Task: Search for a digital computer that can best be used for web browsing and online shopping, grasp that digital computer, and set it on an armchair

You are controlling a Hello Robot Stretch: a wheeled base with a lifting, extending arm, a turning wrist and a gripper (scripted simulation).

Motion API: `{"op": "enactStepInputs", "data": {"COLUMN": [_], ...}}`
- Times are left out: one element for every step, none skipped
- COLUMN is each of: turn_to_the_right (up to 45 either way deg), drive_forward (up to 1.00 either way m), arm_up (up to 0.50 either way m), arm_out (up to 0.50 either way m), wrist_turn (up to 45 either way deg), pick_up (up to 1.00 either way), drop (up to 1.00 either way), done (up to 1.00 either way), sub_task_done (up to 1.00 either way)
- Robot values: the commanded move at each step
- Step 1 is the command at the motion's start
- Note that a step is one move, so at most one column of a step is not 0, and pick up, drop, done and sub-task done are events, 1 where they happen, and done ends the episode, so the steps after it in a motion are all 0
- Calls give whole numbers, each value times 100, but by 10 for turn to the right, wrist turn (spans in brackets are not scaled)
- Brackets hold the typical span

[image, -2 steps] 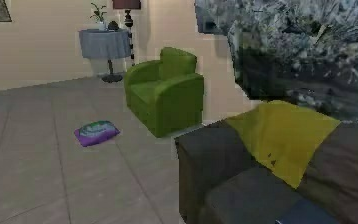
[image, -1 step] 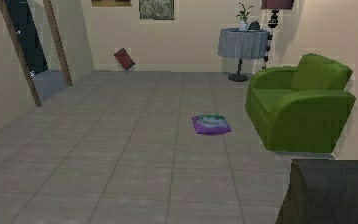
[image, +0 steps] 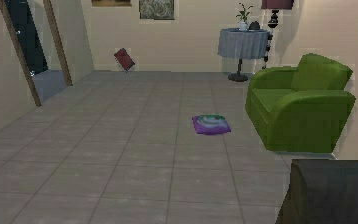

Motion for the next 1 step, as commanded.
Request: {"op": "enactStepInputs", "data": {"turn_to_the_right": [0], "drive_forward": [0], "arm_up": [6], "arm_out": [0], "wrist_turn": [0], "pick_up": [0], "drop": [0], "done": [0], "sub_task_done": [0]}}
